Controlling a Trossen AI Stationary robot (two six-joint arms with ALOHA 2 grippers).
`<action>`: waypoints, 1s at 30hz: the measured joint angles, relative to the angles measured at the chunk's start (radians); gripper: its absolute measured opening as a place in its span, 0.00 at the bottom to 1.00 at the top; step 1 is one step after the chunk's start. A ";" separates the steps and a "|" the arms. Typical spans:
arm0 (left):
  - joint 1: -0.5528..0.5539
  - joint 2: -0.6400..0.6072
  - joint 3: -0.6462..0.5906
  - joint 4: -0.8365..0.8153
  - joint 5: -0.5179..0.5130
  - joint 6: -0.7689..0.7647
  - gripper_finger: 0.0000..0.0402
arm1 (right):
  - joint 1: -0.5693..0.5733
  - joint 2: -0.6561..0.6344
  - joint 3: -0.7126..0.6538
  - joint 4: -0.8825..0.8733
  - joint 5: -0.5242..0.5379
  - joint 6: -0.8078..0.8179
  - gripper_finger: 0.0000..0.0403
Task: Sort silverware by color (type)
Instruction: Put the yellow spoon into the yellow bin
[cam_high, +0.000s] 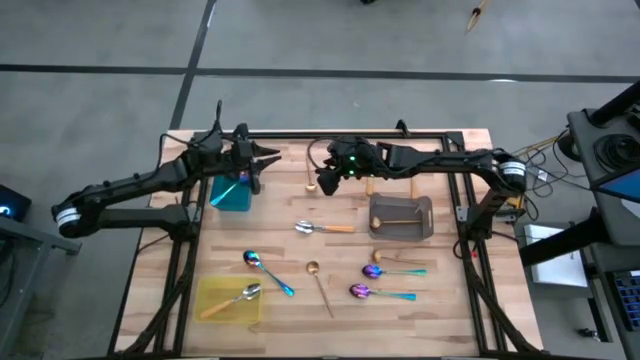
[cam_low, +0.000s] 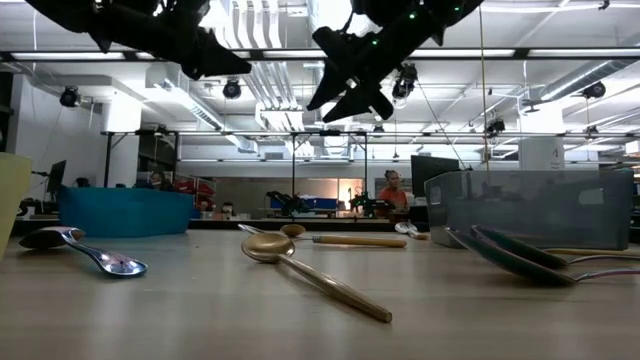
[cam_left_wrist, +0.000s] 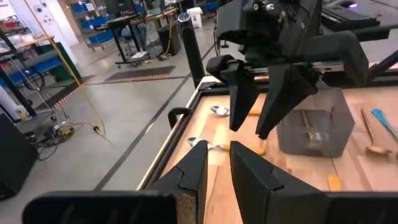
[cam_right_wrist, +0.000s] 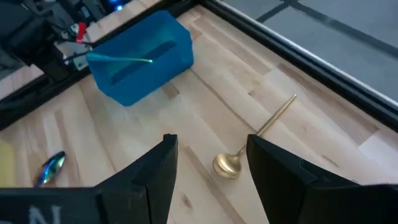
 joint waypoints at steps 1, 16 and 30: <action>0.000 0.000 -0.007 -0.001 0.000 0.000 0.13 | 0.001 0.019 0.023 -0.017 -0.005 0.000 0.45; 0.000 -0.032 0.047 -0.201 0.000 0.126 0.13 | 0.008 0.335 0.454 -0.590 -0.007 -0.041 0.45; 0.000 -0.202 0.059 -0.449 0.008 0.120 0.12 | 0.079 0.495 0.624 -0.882 -0.105 -0.201 0.45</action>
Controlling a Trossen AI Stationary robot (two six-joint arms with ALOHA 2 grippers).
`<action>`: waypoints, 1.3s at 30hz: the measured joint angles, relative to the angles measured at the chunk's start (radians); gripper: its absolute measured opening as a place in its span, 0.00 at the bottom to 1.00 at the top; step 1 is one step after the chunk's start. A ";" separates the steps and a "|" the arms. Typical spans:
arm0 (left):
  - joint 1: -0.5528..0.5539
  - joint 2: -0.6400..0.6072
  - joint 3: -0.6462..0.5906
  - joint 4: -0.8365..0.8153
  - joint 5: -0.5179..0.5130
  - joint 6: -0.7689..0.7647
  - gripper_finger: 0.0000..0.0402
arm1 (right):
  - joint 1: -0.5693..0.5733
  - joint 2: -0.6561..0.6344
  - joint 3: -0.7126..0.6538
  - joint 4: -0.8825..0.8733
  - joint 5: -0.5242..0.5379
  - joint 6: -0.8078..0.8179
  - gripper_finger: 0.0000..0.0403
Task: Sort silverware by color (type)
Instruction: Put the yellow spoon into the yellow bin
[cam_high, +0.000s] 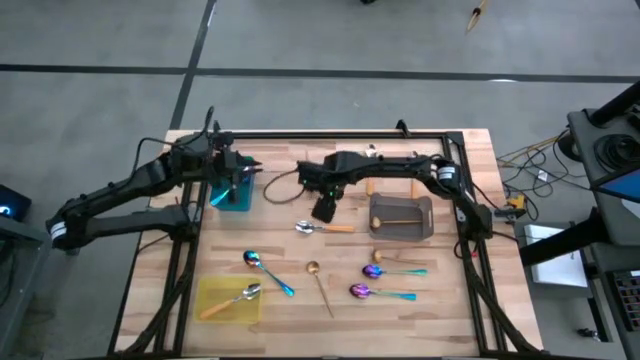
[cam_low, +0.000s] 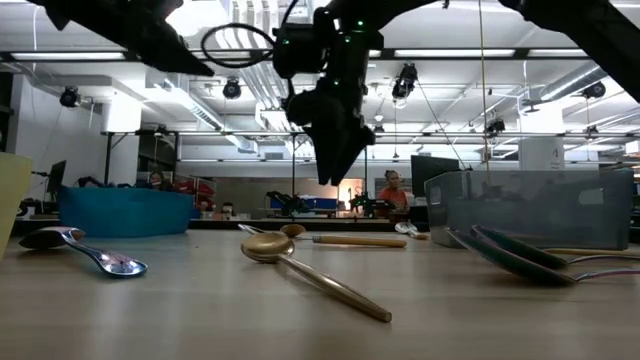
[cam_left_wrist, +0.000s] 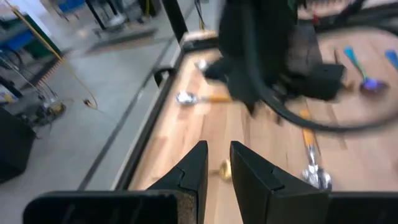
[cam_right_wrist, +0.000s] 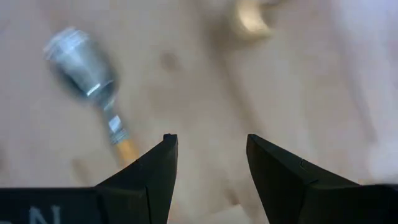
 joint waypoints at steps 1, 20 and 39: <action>0.000 -0.010 0.000 0.003 0.000 -0.009 0.12 | 0.013 0.004 0.000 0.000 -0.021 -0.039 0.45; 0.000 -0.056 0.000 0.025 0.001 -0.099 0.12 | 0.151 0.015 -0.114 0.084 0.005 -0.020 0.45; 0.000 -0.045 0.000 0.051 0.001 -0.099 0.12 | 0.141 0.017 -0.280 0.426 0.054 -0.131 0.45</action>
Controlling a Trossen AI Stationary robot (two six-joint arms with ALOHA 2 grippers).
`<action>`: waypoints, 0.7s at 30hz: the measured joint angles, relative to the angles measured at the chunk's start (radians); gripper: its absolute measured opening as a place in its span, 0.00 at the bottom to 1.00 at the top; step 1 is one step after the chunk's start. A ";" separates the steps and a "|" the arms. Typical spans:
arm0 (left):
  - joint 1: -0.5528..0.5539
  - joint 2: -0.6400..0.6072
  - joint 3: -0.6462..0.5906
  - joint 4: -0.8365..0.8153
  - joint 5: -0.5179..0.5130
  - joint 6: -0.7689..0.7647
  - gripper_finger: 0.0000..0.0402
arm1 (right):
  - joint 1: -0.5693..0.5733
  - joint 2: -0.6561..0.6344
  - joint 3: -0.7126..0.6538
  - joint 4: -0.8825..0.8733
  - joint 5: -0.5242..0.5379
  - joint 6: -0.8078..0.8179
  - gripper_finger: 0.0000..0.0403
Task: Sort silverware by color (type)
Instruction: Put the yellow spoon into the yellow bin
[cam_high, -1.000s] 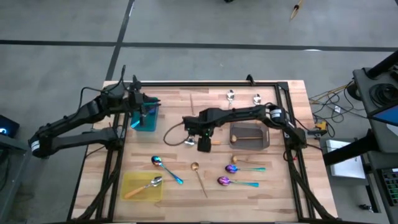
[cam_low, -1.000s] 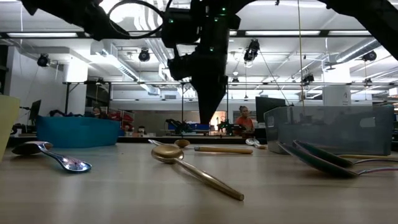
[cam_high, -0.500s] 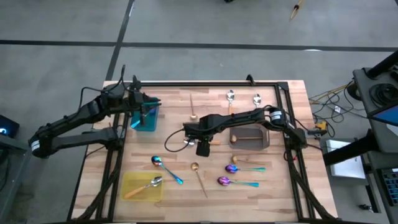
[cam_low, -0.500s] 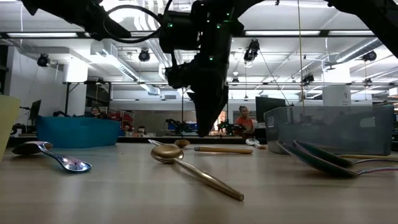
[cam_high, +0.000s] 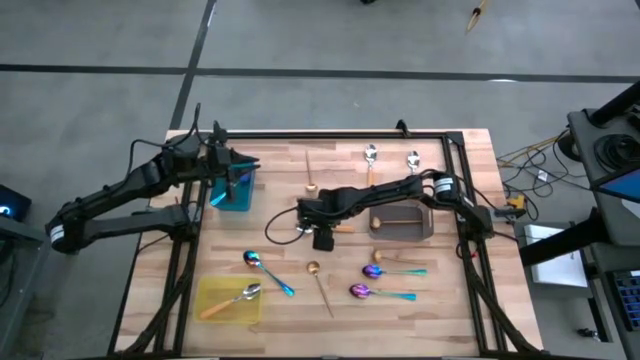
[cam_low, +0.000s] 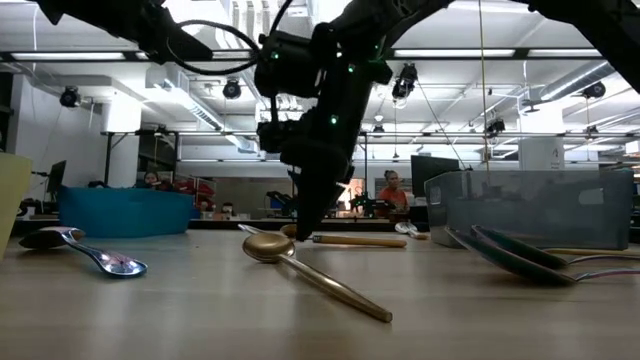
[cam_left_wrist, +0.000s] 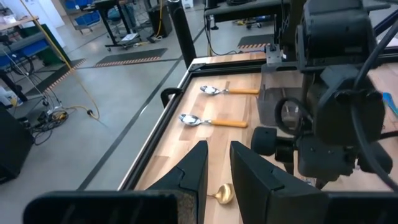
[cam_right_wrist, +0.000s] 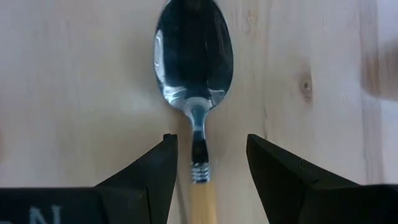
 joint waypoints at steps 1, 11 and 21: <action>0.000 0.002 0.000 0.004 0.000 0.000 0.12 | -0.001 0.000 -0.014 0.018 0.000 -0.002 0.45; 0.000 0.046 0.000 0.025 0.000 -0.005 0.12 | -0.002 -0.007 -0.118 0.146 0.011 -0.012 0.24; 0.000 0.097 0.000 0.051 0.000 -0.127 0.12 | -0.003 -0.024 -0.118 0.152 0.002 -0.111 0.05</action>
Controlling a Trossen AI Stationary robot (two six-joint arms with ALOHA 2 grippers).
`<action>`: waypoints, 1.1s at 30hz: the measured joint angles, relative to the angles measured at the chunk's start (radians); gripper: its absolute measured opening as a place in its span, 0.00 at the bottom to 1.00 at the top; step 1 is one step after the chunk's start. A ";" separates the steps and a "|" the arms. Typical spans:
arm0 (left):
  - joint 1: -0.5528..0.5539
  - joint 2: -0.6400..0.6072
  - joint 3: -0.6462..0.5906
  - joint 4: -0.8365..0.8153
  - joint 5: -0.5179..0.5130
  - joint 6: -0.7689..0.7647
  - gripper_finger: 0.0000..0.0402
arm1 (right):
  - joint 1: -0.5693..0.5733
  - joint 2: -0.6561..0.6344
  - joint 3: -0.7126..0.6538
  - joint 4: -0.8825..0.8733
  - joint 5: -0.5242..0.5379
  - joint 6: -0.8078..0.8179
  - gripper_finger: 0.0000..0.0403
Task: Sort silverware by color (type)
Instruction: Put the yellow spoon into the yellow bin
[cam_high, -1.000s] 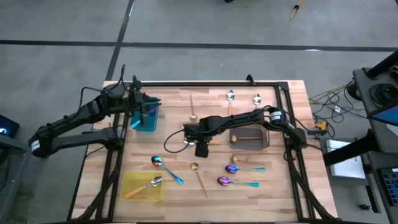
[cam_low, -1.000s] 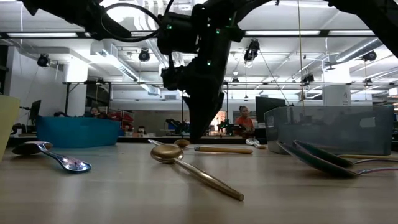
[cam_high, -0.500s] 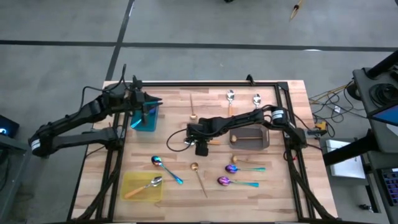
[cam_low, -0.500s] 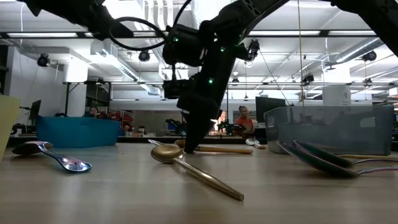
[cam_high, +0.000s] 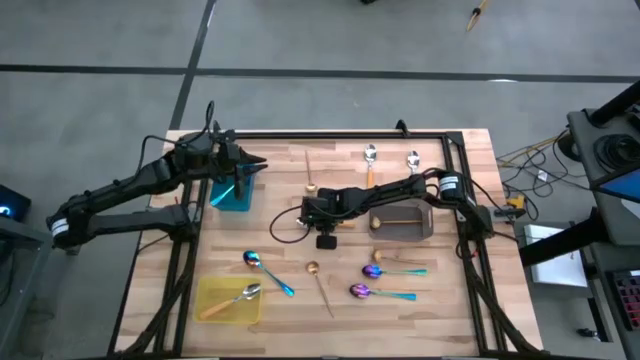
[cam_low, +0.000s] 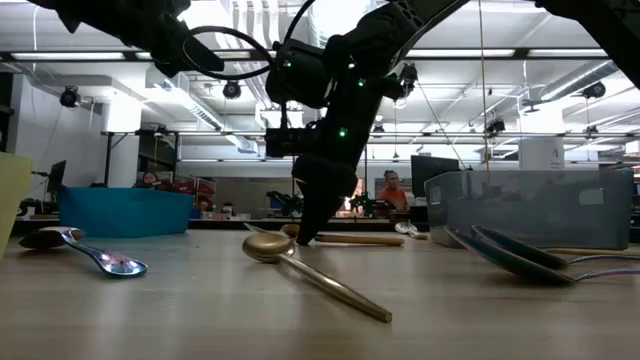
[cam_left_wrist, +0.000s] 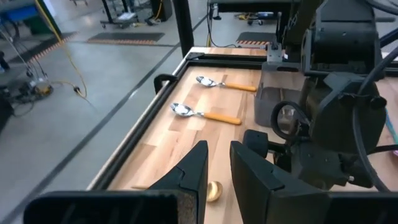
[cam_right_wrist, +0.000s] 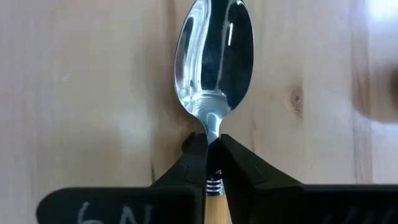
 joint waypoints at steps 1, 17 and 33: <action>0.000 0.003 0.000 -0.001 0.000 -0.012 0.12 | 0.000 -0.007 -0.001 -0.001 -0.003 -0.021 0.05; -0.062 0.041 -0.002 0.105 0.000 -0.127 0.12 | -0.050 -0.417 -0.378 0.542 0.019 -0.165 0.02; -0.186 0.253 -0.002 0.389 -0.045 -0.128 0.12 | -0.062 -0.536 -0.677 1.278 0.025 -0.196 0.02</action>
